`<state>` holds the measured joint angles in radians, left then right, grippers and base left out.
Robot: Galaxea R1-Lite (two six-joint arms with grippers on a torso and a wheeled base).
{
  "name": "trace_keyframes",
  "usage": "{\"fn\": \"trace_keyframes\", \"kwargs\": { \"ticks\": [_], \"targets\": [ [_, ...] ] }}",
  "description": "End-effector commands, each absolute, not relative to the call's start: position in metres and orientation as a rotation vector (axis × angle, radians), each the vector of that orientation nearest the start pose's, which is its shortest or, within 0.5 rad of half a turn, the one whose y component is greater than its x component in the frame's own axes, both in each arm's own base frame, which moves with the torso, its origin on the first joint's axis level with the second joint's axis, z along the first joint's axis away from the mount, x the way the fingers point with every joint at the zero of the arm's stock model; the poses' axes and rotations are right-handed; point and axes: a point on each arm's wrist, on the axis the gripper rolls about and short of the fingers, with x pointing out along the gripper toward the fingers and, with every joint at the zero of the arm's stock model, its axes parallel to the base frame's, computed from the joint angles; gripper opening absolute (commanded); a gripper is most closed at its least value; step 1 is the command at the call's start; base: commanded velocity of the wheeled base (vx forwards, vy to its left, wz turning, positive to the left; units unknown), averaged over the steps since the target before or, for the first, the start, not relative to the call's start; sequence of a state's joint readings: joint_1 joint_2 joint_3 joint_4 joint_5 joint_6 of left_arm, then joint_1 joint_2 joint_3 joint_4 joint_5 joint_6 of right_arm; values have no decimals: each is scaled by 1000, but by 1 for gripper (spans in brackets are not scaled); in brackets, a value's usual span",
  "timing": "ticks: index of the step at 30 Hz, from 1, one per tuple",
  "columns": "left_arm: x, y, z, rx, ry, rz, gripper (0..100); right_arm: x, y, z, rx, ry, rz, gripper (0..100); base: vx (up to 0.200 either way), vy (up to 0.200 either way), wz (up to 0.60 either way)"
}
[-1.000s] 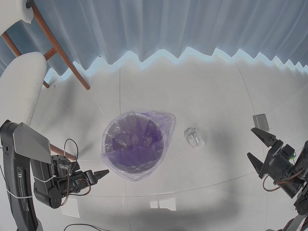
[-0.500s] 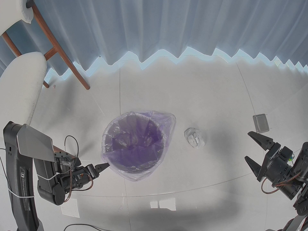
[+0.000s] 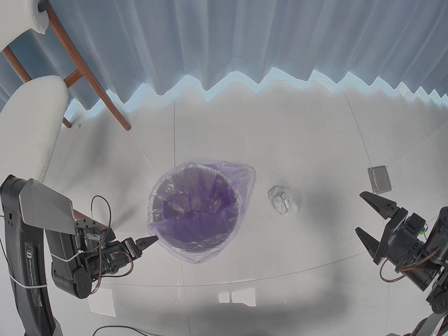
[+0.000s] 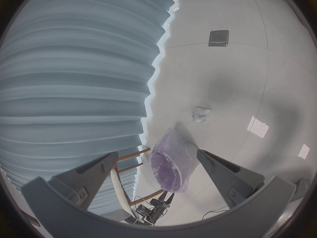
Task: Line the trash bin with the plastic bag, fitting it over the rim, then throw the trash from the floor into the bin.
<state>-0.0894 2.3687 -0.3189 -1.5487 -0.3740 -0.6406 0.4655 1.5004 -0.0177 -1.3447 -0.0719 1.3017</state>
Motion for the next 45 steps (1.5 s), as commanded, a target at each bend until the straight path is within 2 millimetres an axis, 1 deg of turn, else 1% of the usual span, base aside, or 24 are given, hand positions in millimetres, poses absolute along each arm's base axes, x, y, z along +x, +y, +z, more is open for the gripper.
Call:
{"fn": "trace_keyframes", "kwargs": {
  "ticks": [1, 5, 10, 14, 17, 22, 23, 29, 31, 32, 34, 41, 45],
  "targets": [
    [289, -34, -26, -687, 617, -282, 100, 151, 74, 114, 1238, 386, 234, 100, 0, 0, 0],
    [295, -34, -28, -689, 603, -281, 100, 151, 74, 114, 1239, 387, 233, 100, 0, 0, 0],
    [305, -38, -30, -754, 589, -251, 100, 151, 74, 112, 1234, 402, 226, 100, 0, 0, 0],
    [315, -43, -42, -749, 573, -203, 100, 149, 77, 112, 1228, 415, 240, 100, 0, 0, 0],
    [321, -51, -48, -731, 555, -173, 100, 149, 77, 112, 1230, 414, 241, 100, 0, 0, 0],
    [322, -62, -56, -701, 558, -154, 100, 149, 77, 112, 1228, 415, 240, 100, 0, 0, 0],
    [321, -63, -61, -693, 565, -135, 100, 149, 78, 111, 1228, 419, 239, 100, 0, 0, 0],
    [326, -61, -64, -656, 530, -56, 100, 147, 81, 109, 1216, 449, 246, 100, 0, 0, 0],
    [326, -61, -64, -656, 530, -56, 100, 147, 81, 109, 1216, 449, 246, 100, 0, 0, 0],
    [326, -61, -75, -572, 532, -24, 100, 147, 81, 109, 1214, 452, 245, 100, 0, 0, 0],
    [327, -58, -85, -489, 528, 14, 100, 147, 81, 109, 1213, 451, 247, 100, 0, 0, 0],
    [327, -59, -87, -453, 531, 30, 100, 147, 81, 109, 1213, 452, 248, 100, 0, 0, 0],
    [326, -61, -88, -386, 531, 66, 100, 147, 81, 109, 1213, 453, 247, 100, 0, 0, 0]
  ]
}}
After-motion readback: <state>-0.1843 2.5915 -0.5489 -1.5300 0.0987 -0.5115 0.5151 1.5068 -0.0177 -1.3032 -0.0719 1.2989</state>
